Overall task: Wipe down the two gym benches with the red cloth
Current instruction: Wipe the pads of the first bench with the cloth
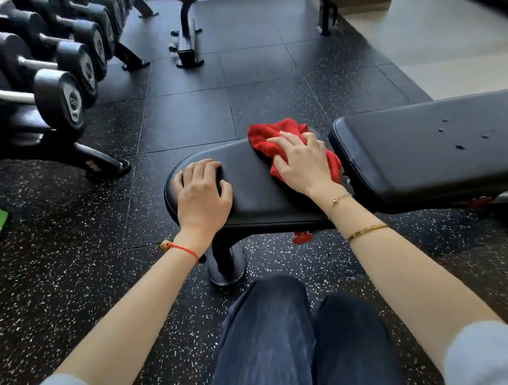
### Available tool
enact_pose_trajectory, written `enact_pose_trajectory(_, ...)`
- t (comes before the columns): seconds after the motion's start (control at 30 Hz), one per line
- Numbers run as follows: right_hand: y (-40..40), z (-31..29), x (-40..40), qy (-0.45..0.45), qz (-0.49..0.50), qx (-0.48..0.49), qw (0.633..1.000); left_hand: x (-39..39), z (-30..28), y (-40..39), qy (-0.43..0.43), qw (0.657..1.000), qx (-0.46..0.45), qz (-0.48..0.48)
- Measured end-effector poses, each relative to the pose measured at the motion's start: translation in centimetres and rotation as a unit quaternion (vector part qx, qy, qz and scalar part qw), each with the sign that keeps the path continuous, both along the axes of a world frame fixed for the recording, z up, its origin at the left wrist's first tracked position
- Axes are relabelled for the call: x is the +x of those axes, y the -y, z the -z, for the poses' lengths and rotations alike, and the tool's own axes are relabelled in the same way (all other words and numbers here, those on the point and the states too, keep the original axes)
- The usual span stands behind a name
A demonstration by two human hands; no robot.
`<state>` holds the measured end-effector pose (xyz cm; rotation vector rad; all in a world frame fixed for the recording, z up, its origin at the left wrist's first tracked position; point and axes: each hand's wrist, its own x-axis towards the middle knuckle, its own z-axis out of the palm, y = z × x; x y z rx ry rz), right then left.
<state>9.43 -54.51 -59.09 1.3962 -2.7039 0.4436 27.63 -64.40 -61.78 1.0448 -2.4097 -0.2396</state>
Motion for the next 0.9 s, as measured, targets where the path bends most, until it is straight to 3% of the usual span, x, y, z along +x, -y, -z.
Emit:
enact_pose_trajectory(0.2, -3.5, 0.3, 1.5, -0.033, -0.097, 0.022, 0.994, -1.2, -1.1, -0.4, 0.012, 1.000, -0.008, 0.016)
enact_pose_trajectory(0.4, -9.5, -0.9, -4.8, -0.083, 0.051, -0.013, 0.995, -7.7, -2.6, -4.3, -0.026, 0.992, 0.028, 0.121)
enact_pose_trajectory(0.5, -11.4, -1.1, -8.0, -0.082, 0.106, 0.036, 0.990, -11.4, -2.4, -6.9, 0.005, 0.986, 0.047, 0.160)
enact_pose_trajectory(0.6, -12.5, 0.3, -9.0, -0.036, 0.109, 0.075, 0.991, -13.9, -1.8, -9.0, 0.026, 0.983, 0.065, 0.168)
enact_pose_trajectory(0.9, -10.1, 0.3, -15.3, 0.006, 0.105, 0.044, 0.993, -16.6, -0.5, -11.3, 0.062, 0.990, 0.041, 0.122)
